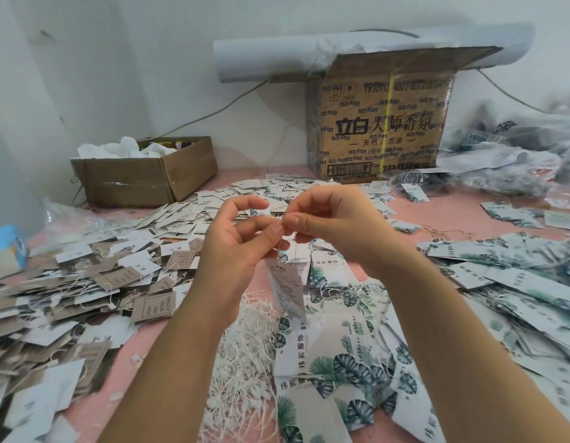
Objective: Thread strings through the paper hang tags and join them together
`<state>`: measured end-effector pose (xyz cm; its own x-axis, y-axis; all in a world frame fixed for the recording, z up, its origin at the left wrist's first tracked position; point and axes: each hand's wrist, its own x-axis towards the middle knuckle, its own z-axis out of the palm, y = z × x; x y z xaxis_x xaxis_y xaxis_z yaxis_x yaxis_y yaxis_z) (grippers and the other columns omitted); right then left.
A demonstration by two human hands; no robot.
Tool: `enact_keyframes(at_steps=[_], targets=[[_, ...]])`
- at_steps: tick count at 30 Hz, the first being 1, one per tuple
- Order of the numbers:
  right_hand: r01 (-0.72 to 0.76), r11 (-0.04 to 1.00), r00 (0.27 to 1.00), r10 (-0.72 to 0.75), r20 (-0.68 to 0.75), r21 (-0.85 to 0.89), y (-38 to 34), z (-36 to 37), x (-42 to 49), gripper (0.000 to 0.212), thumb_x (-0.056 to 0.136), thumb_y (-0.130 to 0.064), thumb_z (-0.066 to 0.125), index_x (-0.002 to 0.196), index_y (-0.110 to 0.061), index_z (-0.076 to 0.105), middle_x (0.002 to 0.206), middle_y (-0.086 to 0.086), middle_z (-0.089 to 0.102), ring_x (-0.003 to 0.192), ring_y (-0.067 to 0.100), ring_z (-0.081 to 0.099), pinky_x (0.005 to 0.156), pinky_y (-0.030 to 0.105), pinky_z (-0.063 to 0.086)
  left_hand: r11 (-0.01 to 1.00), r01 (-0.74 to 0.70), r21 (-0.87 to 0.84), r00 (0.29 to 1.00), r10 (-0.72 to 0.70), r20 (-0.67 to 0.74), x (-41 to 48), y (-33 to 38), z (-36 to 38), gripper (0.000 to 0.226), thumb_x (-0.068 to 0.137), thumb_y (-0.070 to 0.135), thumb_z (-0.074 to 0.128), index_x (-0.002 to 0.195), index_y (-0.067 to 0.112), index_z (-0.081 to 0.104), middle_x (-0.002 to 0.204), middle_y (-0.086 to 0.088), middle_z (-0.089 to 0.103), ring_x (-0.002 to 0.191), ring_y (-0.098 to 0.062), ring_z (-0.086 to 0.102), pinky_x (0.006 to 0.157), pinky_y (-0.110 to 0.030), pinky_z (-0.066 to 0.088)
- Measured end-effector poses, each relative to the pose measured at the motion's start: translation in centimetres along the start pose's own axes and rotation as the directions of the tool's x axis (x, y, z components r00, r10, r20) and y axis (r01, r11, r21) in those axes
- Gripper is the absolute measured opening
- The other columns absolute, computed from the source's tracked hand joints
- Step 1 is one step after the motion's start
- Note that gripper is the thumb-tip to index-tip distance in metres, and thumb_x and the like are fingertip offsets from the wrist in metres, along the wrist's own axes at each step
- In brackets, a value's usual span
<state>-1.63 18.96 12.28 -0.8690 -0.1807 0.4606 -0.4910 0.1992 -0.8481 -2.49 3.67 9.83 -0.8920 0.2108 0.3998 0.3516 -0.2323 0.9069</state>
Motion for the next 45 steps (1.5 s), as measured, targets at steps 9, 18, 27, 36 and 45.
enact_keyframes(at_steps=[9,18,27,36,45], targets=[[-0.034,0.999,0.999,0.034,-0.002,-0.021,-0.17,0.17,-0.03,0.018,0.085,-0.006,0.063,0.071,-0.017,0.065,0.061,-0.006,0.065,0.059,0.010,0.056,0.060,0.023,0.051,0.993,-0.062,0.103,0.998,0.063,-0.006,-0.11,0.49,0.25,0.037,0.063,0.026,0.068,0.096,0.021,0.052,0.073,0.000,0.072,0.062,-0.010,0.066,0.059,-0.016,0.050],[-0.148,0.987,0.989,0.148,0.002,0.055,-0.01,0.36,-0.04,0.013,0.086,-0.011,0.062,0.073,-0.012,0.065,0.056,-0.009,0.059,0.053,0.006,0.051,0.059,0.024,0.049,0.975,-0.135,0.177,0.986,0.150,-0.072,-0.13,0.20,0.25,0.033,0.075,0.009,0.072,0.095,0.022,0.050,0.073,0.000,0.073,0.066,-0.012,0.070,0.060,-0.017,0.052],[-0.129,0.990,0.989,0.133,-0.058,0.058,0.15,0.42,-0.10,0.009,0.081,-0.013,0.068,0.072,-0.014,0.068,0.057,-0.008,0.062,0.053,0.006,0.051,0.056,0.023,0.048,0.925,-0.189,0.330,0.973,0.221,-0.062,-0.34,0.37,0.26,0.039,0.075,0.013,0.074,0.095,0.031,0.046,0.076,0.005,0.073,0.071,-0.012,0.071,0.069,-0.026,0.055],[-0.141,0.984,0.986,0.150,-0.073,0.111,0.23,0.30,-0.18,0.007,0.080,-0.014,0.069,0.074,-0.011,0.069,0.058,-0.007,0.064,0.055,0.005,0.056,0.057,0.020,0.050,0.918,-0.215,0.333,0.963,0.256,-0.083,-0.48,0.38,0.59,0.036,0.081,0.005,0.069,0.094,0.031,0.047,0.076,-0.002,0.071,0.070,-0.014,0.070,0.063,-0.022,0.055],[-0.144,0.981,0.986,0.154,-0.068,0.129,0.09,0.54,-0.26,0.007,0.080,-0.014,0.069,0.073,-0.013,0.070,0.059,-0.005,0.064,0.056,0.007,0.055,0.060,0.024,0.049,0.903,-0.245,0.352,0.956,0.286,-0.067,-0.42,0.35,0.57,0.037,0.081,0.004,0.069,0.094,0.030,0.047,0.074,-0.002,0.070,0.068,-0.014,0.069,0.066,-0.024,0.056]])
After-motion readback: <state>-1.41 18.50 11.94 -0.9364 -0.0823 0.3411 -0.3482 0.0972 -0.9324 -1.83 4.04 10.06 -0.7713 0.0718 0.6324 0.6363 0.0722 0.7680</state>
